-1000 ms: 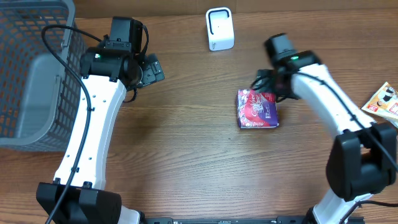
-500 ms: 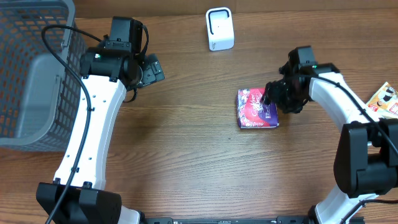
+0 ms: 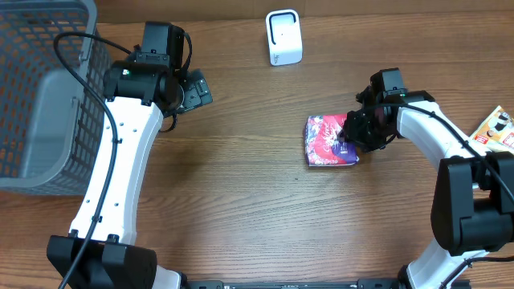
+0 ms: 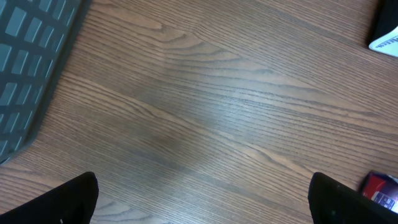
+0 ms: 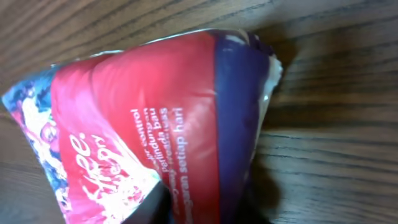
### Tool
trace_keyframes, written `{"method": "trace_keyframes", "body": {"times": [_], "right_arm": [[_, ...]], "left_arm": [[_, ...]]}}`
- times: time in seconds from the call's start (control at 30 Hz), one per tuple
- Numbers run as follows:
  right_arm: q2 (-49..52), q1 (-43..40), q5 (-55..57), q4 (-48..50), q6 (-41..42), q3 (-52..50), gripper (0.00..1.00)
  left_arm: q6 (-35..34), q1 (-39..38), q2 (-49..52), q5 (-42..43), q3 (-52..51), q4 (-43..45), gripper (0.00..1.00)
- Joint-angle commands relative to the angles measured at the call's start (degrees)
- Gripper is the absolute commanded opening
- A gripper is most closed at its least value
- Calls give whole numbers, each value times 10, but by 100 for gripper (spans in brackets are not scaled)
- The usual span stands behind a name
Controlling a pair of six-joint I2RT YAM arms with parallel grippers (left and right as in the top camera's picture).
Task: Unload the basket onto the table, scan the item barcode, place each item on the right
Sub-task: 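Raise the pack up to the white scanner with the right gripper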
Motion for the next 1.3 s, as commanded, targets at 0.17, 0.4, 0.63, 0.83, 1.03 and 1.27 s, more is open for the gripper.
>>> {"method": "trace_keyframes", "body": {"times": [0.17,0.4,0.63,0.83,1.03,1.27], "right_arm": [[-2,2,-76,2,3,9,4],[-2,2,-116,14,59,73,4],[-2,2,-127,181,213,99,4],[-1,6,-105,414,401,99,4],[0,24,-13,541,428,101,4],[91,54,46,539,428,212,4]], "left_arm": [[-12,2,3,-9,3,0,100],[-12,2,3,-9,3,0,100],[-12,2,3,-9,3,0,100],[-12,2,3,-9,3,0,100],[-12,2,3,-9,3,0,100],[-12,2,3,-9,3,0,100]]}}
